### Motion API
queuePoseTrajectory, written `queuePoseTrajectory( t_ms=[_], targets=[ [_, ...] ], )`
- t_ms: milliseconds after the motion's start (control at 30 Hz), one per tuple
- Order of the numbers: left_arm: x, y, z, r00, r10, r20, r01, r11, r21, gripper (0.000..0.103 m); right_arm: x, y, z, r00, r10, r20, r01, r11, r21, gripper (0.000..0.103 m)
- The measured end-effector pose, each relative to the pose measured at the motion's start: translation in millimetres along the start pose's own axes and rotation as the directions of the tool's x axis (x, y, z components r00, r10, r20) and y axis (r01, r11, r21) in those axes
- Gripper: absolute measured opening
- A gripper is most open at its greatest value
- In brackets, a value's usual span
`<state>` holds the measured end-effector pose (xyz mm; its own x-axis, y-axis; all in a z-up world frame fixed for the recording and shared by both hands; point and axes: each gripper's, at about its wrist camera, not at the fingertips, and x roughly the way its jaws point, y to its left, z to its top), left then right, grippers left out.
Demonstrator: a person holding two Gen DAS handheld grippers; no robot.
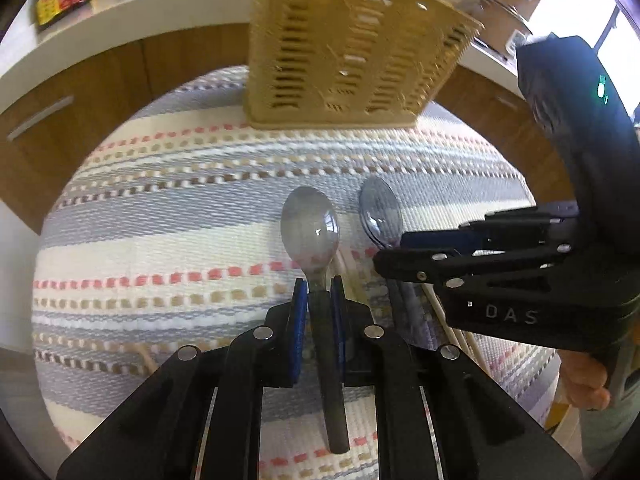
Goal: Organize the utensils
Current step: 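Return to the table and grasp another clear spoon with each tool, then lift both clear spoons and lower them into the yellow basket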
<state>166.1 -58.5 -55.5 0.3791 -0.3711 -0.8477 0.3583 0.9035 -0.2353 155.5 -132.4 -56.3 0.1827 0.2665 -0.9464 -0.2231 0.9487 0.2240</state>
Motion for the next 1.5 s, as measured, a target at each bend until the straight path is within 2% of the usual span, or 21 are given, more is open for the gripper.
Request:
queuePoseTrajectory(
  t_ms=[67,200,467,700,867,1033,1133,1300,1400,1500],
  targets=[
    [-5.2,6.1,1.0,1.000,-0.001,0.011,0.001,1.000,-0.015,0.010,0.2,1.2,-0.7,1.000,0.011,-0.005,-0.011,1.000,-0.002,0.010],
    [-11.9,16.5,0.8,1.000,-0.009,0.023,0.010,1.000,-0.030,0.010,-4.0,3.2,-3.5,1.000,-0.001,0.027,0.001,1.000,-0.007,0.010],
    [-42.5,24.9,-9.5,0.993,-0.069,0.098,0.072,0.997,-0.036,0.010,-32.6,-17.4,-12.9,0.994,0.053,0.098,-0.055,0.998,0.019,0.010],
    [-74.1,16.6,-12.0,0.977,-0.105,0.187,0.107,0.994,-0.005,0.010,-64.1,-22.2,-26.7,0.966,0.132,0.222,-0.125,0.991,-0.045,0.010],
    [-94.7,6.2,-10.6,0.960,-0.119,0.252,0.119,0.993,0.018,0.010,-87.5,-27.4,-35.6,0.932,0.200,0.301,-0.186,0.980,-0.073,0.010],
    [-116.0,-4.5,-7.7,0.948,-0.100,0.303,0.092,0.995,0.039,0.010,-119.1,-31.9,-40.6,0.896,0.224,0.382,-0.196,0.974,-0.112,0.010],
    [-128.8,-13.0,-0.8,0.933,-0.092,0.348,0.079,0.996,0.050,0.010,-141.7,-29.5,-43.1,0.860,0.228,0.456,-0.178,0.973,-0.151,0.010],
    [-156.8,-21.1,18.5,0.894,-0.080,0.441,0.054,0.996,0.071,0.010,-176.6,-18.2,-35.9,0.790,0.220,0.572,-0.123,0.971,-0.204,0.010],
    [-174.6,-27.4,33.7,0.864,-0.074,0.498,0.035,0.996,0.087,0.010,-193.5,-16.4,-29.5,0.760,0.207,0.616,-0.095,0.973,-0.210,0.010],
    [-187.9,-31.8,48.8,0.827,-0.055,0.559,0.005,0.996,0.090,0.010,-208.2,-15.1,-20.6,0.725,0.195,0.661,-0.069,0.975,-0.211,0.010]
  ],
)
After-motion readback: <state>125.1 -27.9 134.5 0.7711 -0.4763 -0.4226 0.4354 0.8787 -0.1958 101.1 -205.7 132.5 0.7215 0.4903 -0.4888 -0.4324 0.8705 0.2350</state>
